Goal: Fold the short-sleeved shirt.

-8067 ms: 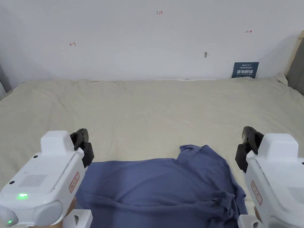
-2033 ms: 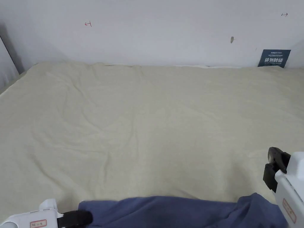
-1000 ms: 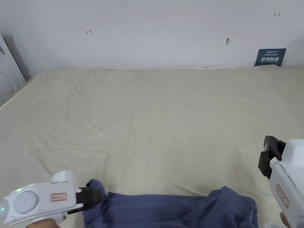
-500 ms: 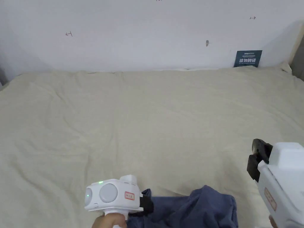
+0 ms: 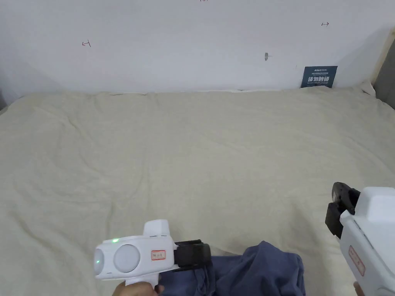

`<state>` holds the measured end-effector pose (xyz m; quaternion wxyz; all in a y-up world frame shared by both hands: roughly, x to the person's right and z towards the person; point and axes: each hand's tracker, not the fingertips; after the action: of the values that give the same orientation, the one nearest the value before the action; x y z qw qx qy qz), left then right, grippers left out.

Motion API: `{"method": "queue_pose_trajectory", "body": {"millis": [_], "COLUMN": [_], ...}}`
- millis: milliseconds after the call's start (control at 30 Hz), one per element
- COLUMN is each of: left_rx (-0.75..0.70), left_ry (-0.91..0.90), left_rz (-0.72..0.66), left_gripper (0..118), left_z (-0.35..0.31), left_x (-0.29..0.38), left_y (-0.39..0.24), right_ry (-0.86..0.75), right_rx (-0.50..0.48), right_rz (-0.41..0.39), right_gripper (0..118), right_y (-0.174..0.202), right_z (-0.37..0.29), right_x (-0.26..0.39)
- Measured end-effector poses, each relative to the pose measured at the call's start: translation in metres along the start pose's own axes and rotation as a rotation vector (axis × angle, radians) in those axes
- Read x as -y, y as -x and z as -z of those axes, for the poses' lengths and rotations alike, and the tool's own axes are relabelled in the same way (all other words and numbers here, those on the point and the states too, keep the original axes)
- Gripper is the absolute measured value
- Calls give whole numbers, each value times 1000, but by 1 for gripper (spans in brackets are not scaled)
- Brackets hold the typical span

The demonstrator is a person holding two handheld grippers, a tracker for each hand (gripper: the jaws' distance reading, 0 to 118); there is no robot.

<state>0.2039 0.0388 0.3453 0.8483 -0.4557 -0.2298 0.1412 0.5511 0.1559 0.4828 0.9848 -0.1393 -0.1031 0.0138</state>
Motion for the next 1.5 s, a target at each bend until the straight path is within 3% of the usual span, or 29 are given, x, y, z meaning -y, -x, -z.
{"method": "queue_pose_trajectory", "body": {"millis": [100, 133, 200, 267, 433, 967, 1300, 1500], "left_rx": [-88, -118, -160, -251, -283, -217, -278, -178], "left_ry": [-133, -167, -225, -234, -174, -32, -89, -111], "left_rz": [47, 54, 77, 146, 180, 220, 258, 210], "left_gripper": [69, 41, 1, 0, 0, 0, 0, 0], "left_z": [-33, -38, -50, -50, -26, 72, 53, 23], "left_x": [6, 7, 14, 20, 40, 102, 104, 81], "left_y": [-1, 2, 3, 9, 27, -23, -53, -36], "right_ry": [-7, -8, -13, -16, -16, 9, 15, 3], "right_rx": [-8, -9, -14, -15, -16, 12, 16, 2], "right_rz": [-3, -5, -6, -7, 4, 8, 17, 8], "right_gripper": [1, 1, 1, 1, 1, 1, 1, 1], "right_y": [2, 2, 3, 4, 4, -17, -20, -14], "right_z": [-1, -1, -2, -3, -4, -6, -9, -11], "right_x": [-3, -3, -4, -5, -3, 4, 6, 1]}}
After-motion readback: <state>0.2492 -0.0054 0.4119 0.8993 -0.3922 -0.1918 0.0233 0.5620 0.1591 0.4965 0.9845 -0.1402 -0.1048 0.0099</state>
